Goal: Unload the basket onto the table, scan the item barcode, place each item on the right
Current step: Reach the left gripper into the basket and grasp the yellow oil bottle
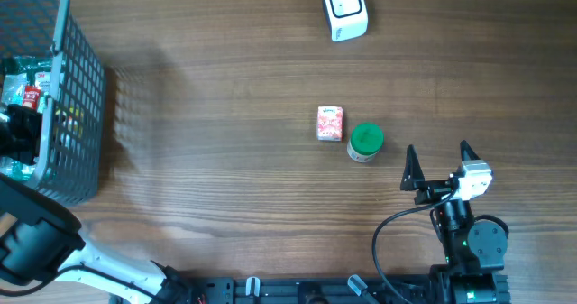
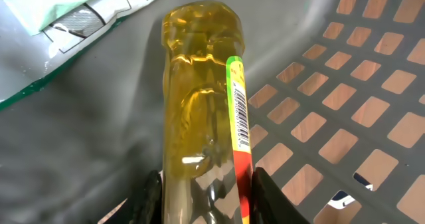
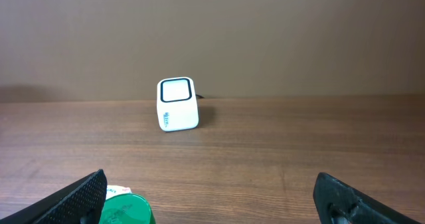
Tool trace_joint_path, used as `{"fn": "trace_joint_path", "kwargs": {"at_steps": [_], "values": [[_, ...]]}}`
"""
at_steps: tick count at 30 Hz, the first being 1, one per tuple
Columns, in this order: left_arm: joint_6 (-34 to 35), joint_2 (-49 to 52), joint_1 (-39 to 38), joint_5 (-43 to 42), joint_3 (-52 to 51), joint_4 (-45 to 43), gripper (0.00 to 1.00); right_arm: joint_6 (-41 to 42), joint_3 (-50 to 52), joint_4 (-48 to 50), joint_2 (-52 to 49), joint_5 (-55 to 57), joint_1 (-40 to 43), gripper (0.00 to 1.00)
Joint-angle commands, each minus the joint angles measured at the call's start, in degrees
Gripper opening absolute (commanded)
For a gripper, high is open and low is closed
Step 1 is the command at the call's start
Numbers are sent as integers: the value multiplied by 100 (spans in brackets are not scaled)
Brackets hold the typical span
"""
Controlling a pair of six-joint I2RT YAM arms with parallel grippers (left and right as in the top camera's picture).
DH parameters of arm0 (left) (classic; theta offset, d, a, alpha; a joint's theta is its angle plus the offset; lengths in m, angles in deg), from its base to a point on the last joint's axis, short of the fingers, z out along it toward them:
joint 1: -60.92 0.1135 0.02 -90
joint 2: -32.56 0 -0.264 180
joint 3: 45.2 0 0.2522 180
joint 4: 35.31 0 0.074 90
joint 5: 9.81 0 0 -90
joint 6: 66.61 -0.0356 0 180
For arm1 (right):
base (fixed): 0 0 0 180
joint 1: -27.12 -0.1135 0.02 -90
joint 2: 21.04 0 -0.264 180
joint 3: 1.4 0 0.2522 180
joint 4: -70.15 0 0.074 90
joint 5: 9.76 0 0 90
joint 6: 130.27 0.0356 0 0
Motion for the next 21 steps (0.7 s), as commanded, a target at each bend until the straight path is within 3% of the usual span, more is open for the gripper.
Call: {"fn": "trace_joint_path", "kwargs": {"at_steps": [1, 3, 6, 15, 21], "values": [[9, 52, -22, -306, 111, 46, 31, -48, 7, 15, 26, 48, 26, 100], [9, 52, -22, -306, 111, 48, 33, -50, 7, 15, 26, 48, 26, 100], [7, 55, -28, -297, 92, 50, 46, -48, 7, 15, 26, 48, 26, 100], [9, 81, -39, -2, -680, -728, 42, -48, 7, 15, 26, 48, 26, 100], [-42, 81, -39, 114, -1054, -1126, 45, -50, 7, 15, 26, 48, 26, 100]]}}
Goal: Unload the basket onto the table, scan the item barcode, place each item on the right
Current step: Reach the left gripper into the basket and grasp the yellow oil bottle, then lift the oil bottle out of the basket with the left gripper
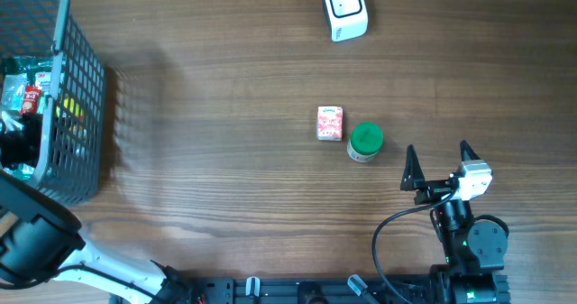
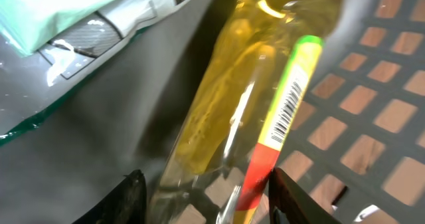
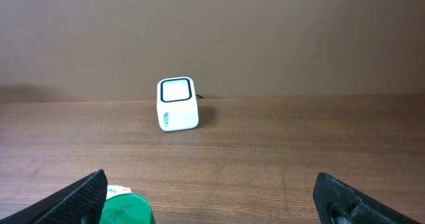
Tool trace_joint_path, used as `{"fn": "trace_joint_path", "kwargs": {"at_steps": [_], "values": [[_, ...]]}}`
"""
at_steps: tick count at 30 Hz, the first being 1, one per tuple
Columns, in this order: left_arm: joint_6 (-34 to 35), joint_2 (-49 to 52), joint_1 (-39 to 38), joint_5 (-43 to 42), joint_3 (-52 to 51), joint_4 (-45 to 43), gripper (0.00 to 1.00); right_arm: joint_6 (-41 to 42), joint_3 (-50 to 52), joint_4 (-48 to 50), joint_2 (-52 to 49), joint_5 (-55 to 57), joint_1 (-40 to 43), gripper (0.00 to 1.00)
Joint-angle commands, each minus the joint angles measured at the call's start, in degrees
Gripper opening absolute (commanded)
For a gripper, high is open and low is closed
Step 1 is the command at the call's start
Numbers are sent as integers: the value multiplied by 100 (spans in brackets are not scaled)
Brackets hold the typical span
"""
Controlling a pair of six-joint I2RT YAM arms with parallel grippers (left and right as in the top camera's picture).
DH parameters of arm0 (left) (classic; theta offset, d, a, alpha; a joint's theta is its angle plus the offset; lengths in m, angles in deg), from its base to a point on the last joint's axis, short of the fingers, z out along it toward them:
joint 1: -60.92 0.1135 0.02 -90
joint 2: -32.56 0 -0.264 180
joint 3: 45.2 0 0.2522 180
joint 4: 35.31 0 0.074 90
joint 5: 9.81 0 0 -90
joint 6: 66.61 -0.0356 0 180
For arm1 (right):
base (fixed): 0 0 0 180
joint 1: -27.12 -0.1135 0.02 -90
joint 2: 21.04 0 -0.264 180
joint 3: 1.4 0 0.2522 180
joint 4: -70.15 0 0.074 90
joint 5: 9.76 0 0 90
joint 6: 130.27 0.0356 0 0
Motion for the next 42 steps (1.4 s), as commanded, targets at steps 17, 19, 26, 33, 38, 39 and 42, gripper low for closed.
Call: {"fn": "trace_joint_path", "kwargs": {"at_steps": [17, 19, 26, 33, 38, 39, 42], "values": [[-2033, -20, -1215, 2920, 1032, 68, 82, -48, 4, 15, 26, 48, 26, 100], [-2026, -17, -1351, 2966, 946, -101, 84, -50, 4, 15, 26, 48, 26, 100], [-2479, 234, -1357, 2706, 682, -382, 87, -48, 4, 15, 26, 48, 26, 100], [-2476, 1005, -1355, 2732, 682, -422, 72, -48, 4, 15, 26, 48, 26, 100], [-2479, 940, -1355, 2820, 706, -501, 56, -50, 4, 15, 26, 48, 26, 100], [-2479, 846, -1355, 2820, 706, -511, 55, -48, 4, 15, 26, 48, 26, 100], [-2479, 442, -1355, 2820, 706, -527, 54, -48, 4, 15, 26, 48, 26, 100]]}}
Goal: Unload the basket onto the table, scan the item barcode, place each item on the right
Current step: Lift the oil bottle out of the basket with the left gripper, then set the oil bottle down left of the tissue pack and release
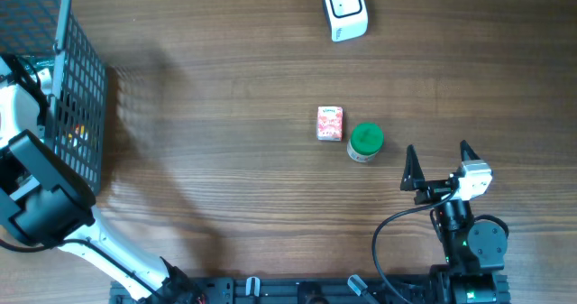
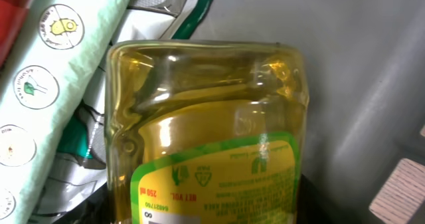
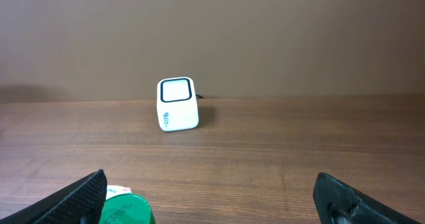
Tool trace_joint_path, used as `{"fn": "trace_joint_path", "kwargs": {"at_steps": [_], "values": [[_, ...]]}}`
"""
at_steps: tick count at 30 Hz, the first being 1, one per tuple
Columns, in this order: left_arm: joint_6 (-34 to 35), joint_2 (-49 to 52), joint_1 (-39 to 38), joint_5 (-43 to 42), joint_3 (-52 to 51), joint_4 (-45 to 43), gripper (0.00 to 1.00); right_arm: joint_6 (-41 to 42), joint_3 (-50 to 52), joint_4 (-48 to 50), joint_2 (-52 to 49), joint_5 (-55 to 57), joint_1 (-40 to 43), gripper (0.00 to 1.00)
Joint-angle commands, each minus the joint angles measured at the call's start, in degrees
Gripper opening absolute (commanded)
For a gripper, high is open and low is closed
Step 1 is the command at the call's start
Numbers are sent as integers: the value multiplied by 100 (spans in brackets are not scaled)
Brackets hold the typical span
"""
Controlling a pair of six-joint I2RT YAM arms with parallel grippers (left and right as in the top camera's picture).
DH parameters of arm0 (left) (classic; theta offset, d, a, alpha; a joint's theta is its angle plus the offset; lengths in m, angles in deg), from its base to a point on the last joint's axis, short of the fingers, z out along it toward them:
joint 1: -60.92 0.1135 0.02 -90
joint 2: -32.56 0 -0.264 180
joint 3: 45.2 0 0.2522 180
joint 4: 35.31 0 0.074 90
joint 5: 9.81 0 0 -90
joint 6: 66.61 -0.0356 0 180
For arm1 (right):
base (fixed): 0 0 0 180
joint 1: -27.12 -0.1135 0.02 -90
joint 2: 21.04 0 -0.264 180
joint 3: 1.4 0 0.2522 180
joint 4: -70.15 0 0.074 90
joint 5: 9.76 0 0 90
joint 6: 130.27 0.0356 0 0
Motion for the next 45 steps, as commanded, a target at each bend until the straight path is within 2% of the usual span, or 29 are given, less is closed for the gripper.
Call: {"fn": "trace_joint_path", "kwargs": {"at_steps": [1, 8, 16, 19, 22, 25, 29, 30, 35, 39, 45], "values": [[-7, -494, -9, -50, -66, -26, 54, -46, 7, 13, 26, 50, 26, 100], [-9, -1698, -9, -48, 358, -28, 53, -48, 7, 13, 26, 50, 26, 100], [15, -3099, -42, -107, 2028, -232, 52, -48, 7, 13, 26, 50, 26, 100], [22, -3622, -251, -129, 2035, -315, 51, -48, 7, 13, 26, 50, 26, 99], [24, -3755, -734, -142, 2035, 232, 51, -48, 7, 13, 26, 50, 26, 100], [393, -3703, -1362, -142, 2033, 855, 51, -48, 7, 13, 26, 50, 26, 100], [1250, -3663, -2382, -142, 2033, 1788, 49, -48, 7, 13, 26, 50, 28, 100], [1270, -3534, -2946, -140, 2026, 2212, 49, -48, 7, 13, 26, 50, 26, 100], [1272, -2496, -4470, -140, 1974, 3128, 51, -48, 7, 13, 26, 50, 26, 100], [1506, -1362, -5154, -140, 1974, 3829, 49, -48, 7, 13, 26, 50, 26, 100], [1956, -170, -5893, -142, 1963, 3849, 49, -48, 7, 13, 26, 50, 26, 100]]}}
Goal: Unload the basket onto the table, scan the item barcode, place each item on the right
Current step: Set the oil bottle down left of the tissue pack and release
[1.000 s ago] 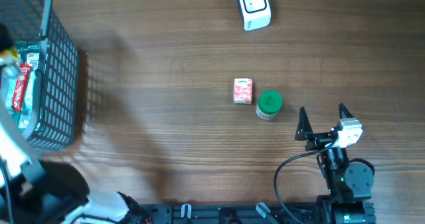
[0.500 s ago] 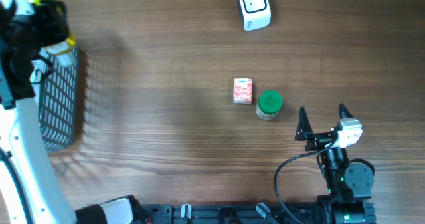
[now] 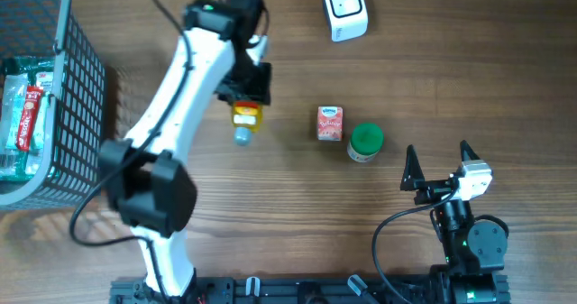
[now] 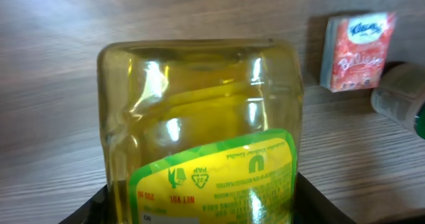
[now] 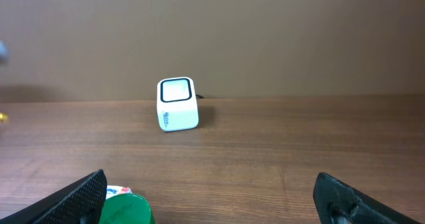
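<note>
My left gripper is shut on a clear bottle of yellow liquid with a green and yellow label, held over the table's middle, left of the red carton. The same bottle fills the left wrist view; the black fingers clamp its sides. The white barcode scanner stands at the far edge and shows as the scanner in the right wrist view, its window facing forward. My right gripper rests open near the front right with nothing between its fingers.
A small red carton and a green-lidded jar stand side by side right of the bottle. A grey wire basket with several packets sits at the far left edge.
My left arm has gone from inside the basket to over the table's middle, carrying the yellow bottle out with it. The right arm has not moved.
The left gripper held the yellow bottle low in the basket, barcode strip showing. Then the bottle was tilted there. Later it was gripped by its sides among the packets. Now it hangs over the table beside the red carton. The right gripper stayed open and still.
</note>
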Tool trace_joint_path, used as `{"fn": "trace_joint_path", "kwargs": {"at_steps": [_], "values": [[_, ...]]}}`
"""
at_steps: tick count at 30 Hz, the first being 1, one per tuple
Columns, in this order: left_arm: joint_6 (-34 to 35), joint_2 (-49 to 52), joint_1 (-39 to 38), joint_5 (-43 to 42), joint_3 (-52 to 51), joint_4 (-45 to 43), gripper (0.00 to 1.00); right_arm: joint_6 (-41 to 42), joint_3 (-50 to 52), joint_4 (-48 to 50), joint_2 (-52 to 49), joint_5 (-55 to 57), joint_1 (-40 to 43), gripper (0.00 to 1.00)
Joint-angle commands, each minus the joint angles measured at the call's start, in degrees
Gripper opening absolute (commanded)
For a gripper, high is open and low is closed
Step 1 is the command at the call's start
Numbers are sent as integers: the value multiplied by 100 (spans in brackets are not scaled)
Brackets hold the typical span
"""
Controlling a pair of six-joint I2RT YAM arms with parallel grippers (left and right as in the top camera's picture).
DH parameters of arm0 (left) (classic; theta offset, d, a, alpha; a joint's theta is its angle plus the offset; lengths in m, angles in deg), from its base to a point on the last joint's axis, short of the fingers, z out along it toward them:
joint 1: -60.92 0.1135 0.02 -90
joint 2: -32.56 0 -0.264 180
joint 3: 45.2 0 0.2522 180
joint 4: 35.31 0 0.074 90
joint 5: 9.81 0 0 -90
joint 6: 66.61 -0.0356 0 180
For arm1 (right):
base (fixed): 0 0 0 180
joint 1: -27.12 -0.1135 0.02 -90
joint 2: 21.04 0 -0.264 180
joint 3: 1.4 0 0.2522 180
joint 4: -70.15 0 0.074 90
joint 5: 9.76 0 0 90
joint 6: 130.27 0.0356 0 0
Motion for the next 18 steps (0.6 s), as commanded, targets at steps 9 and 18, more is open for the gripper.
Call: {"fn": "trace_joint_path", "kwargs": {"at_steps": [9, 18], "values": [[1228, 562, -909, -33, -1353, -1397, 49, -48, 7, 15, 26, 48, 26, 100], [1231, 535, -901, -31, -2286, -2468, 85, -48, 7, 15, 26, 48, 26, 100]]}}
